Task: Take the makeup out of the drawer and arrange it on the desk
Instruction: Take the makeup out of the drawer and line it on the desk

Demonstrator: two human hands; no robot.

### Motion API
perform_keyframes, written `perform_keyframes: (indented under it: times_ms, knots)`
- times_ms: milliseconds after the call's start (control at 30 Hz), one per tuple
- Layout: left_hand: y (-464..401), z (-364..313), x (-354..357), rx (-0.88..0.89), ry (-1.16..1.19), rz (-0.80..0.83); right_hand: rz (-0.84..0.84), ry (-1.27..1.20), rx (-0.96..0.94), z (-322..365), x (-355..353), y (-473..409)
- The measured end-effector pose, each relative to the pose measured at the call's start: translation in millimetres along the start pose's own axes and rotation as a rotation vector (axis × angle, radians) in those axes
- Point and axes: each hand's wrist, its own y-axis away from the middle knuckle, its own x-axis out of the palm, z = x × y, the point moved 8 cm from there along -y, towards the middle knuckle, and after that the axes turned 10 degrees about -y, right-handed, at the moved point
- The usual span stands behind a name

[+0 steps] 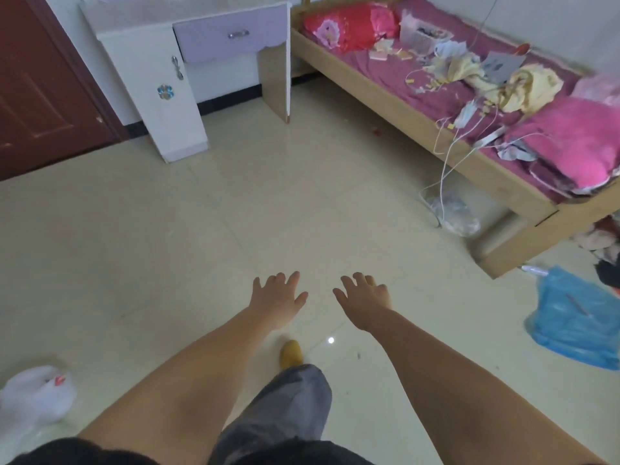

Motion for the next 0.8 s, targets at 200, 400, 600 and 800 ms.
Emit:
perform_keyframes:
  times_ms: [200,400,600,800]
  knots:
    - [-128.9,27.9,-77.5,0.009,-0.002,-0.001,-0.036,-0.034,0.021,-3.9,-79.4,-125.3]
    - [-250.8,44.2,-134.5,0.018,-0.004,0.007,-0.032,-0.018,0.038,-26.3,-145.2,-242.8]
    - [-393.3,71.3,-197.9,-0.06,0.006,-0.024,-0.043,-0.001,-0.03,-46.0,-220.0,-395.1]
    - [-511.3,97.2,-271.0,-0.169,0.095,-0.045,-0.005,0.038,-0.105,-63.1,-301.7,-532.5]
